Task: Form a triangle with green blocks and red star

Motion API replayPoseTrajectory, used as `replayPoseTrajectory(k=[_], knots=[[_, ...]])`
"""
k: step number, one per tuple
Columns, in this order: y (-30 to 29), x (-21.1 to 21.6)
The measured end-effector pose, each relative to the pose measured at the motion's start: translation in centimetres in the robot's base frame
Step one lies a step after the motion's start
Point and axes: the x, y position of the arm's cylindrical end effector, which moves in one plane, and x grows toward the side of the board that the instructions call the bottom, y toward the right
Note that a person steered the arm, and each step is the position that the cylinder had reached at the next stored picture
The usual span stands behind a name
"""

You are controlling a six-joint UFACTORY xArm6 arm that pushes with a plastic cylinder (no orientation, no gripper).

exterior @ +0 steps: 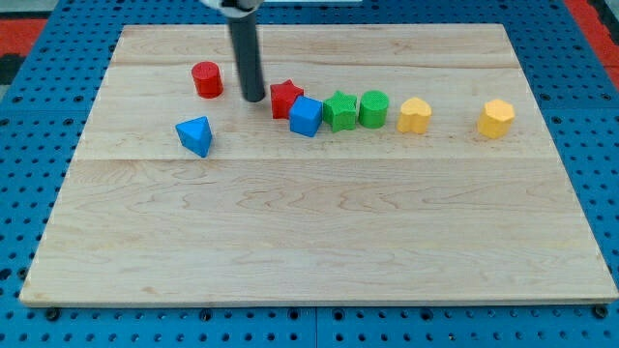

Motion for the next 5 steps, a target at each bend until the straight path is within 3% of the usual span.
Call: replayPoseTrajectory(k=[2, 5], knots=[[8.6, -1.5], [12.9, 4.7]])
